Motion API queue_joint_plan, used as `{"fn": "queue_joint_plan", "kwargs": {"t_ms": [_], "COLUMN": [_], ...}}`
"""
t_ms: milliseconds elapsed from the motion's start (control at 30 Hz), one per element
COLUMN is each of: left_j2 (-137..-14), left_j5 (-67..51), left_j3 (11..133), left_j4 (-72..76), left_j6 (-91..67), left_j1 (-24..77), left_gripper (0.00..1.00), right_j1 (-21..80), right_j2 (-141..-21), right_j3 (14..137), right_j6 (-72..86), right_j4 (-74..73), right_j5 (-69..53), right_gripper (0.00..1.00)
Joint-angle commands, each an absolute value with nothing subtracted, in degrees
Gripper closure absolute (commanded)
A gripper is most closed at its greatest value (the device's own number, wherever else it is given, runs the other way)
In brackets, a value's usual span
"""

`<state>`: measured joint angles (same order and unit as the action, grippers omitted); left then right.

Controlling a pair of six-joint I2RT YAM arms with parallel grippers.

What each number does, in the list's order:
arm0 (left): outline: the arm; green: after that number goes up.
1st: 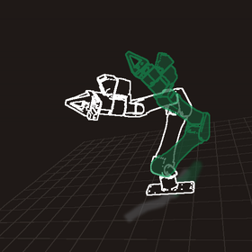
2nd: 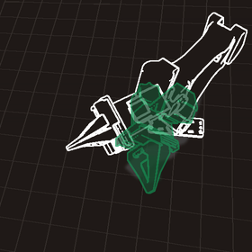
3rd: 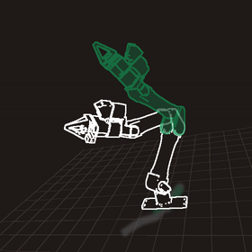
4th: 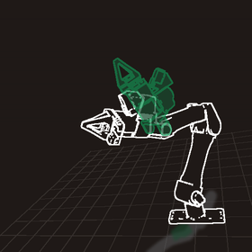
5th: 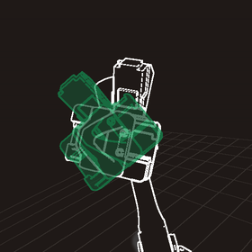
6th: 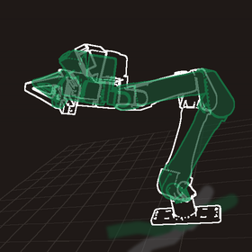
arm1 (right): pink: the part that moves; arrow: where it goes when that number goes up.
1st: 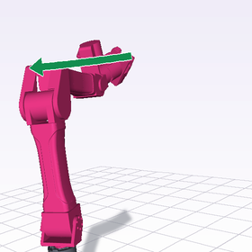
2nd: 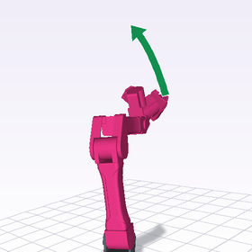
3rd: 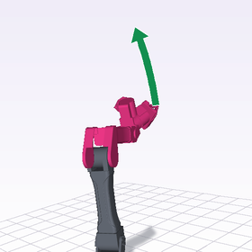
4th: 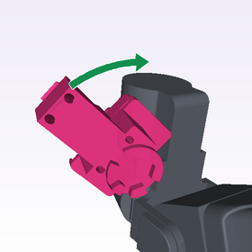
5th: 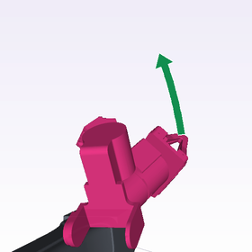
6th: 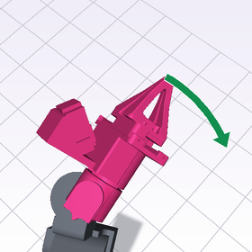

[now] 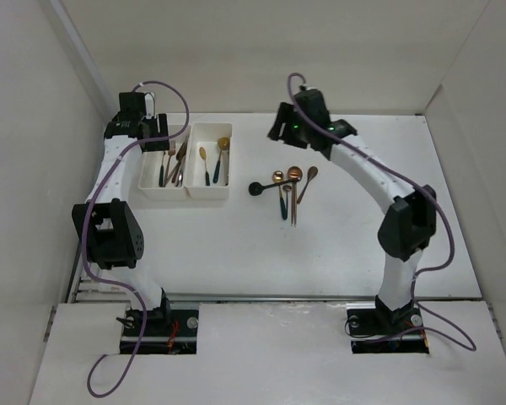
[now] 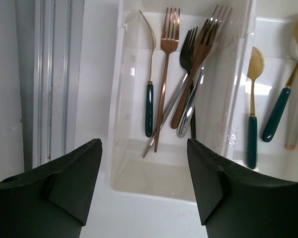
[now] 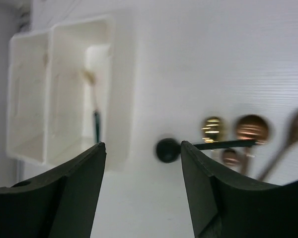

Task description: Sort the eating utensils into containers

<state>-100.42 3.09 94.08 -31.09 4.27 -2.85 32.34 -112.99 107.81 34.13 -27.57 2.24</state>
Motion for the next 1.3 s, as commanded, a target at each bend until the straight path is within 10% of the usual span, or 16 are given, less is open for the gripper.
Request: {"fn": "queue_joint_plan", "kwargs": {"t_ms": [0, 900, 1067, 1267], "left_j2": [-98.2, -95.4, -95.4, -95.4], "left_j5": [-0.4, 2.3, 2.3, -4.4], "left_j3": [93.7, 93.2, 93.7, 95.4], "left_j4": [-30.5, -31.0, -31.6, -33.2], "left_j6": [4.7, 6.2, 6.2, 8.3], "left_j1": [-2.9, -2.9, -2.9, -2.9], "left_gripper": [0.34, 0.32, 0.32, 0.32], "right_j1": [25.7, 22.1, 22.1, 22.1], "right_j2": [-110.1, -130.3, -130.8, -128.1], "right_j3": [101.4, 105.7, 106.3, 107.5], "right_j6": [34.7, 32.9, 32.3, 32.3], "right_j4": [-36.3, -49.5, -50.3, -50.8], "right_j5": [12.4, 16.2, 16.1, 18.8], "right_gripper": [0.33, 0.56, 1.00, 1.00]}}
